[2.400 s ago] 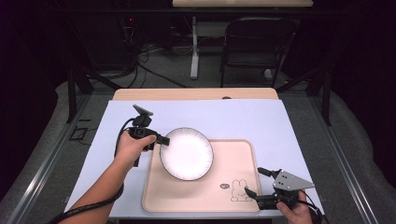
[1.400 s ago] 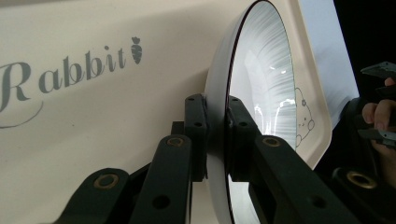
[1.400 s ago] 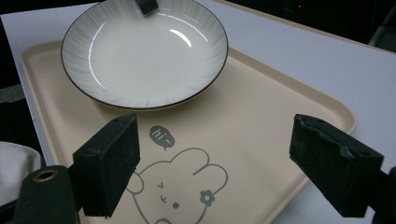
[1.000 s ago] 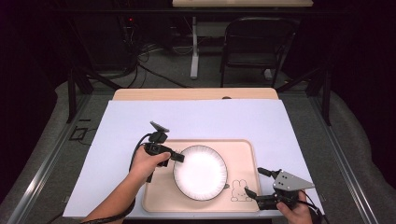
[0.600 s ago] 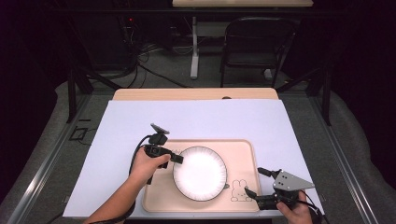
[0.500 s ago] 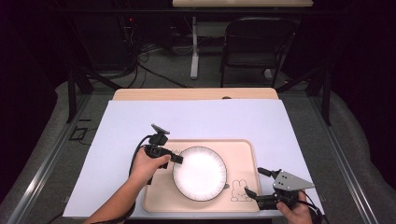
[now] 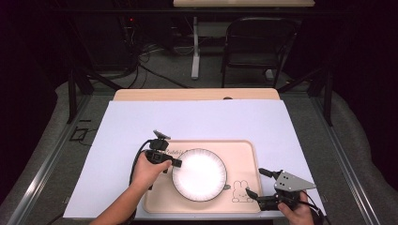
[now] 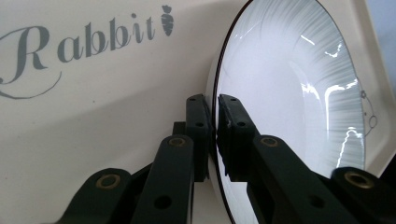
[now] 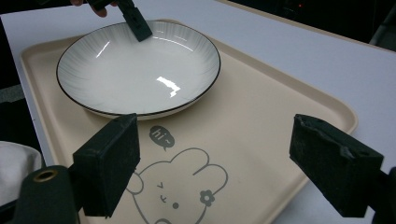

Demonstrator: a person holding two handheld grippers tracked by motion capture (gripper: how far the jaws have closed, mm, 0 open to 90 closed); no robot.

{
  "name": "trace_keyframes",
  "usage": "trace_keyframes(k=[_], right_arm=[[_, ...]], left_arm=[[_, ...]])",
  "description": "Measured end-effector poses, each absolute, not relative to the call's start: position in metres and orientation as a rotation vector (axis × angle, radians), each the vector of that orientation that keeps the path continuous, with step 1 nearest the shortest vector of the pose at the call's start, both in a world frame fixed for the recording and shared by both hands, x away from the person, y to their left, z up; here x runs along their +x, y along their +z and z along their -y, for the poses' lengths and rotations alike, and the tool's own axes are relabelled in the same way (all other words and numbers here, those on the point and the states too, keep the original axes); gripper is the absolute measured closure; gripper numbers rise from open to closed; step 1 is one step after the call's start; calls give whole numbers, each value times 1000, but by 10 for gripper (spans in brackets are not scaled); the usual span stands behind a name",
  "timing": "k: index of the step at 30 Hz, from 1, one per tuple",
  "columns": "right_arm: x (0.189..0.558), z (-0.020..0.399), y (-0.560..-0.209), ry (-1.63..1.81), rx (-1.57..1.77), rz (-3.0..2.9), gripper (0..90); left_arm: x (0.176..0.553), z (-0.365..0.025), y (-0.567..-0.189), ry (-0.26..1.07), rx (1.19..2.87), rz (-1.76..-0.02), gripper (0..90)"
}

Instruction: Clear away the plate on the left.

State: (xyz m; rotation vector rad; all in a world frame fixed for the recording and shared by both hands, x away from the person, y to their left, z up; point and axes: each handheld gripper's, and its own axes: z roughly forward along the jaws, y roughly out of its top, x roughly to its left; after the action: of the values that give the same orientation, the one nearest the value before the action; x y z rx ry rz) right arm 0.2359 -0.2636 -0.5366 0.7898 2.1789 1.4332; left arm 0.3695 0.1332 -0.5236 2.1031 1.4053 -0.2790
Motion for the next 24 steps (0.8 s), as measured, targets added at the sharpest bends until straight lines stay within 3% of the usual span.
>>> trace_keyframes(k=[11, 16, 24], right_arm=[[237, 263, -537, 1434, 794, -2178, 153], [237, 263, -537, 1434, 795, -2178, 153], [237, 263, -537, 1433, 793, -2179, 153]], left_arm=[[359, -135, -528, -130, 2146, -1373, 815], [352, -138, -525, -73, 2118, -1334, 725], [334, -148, -520, 108, 2065, -1245, 504]])
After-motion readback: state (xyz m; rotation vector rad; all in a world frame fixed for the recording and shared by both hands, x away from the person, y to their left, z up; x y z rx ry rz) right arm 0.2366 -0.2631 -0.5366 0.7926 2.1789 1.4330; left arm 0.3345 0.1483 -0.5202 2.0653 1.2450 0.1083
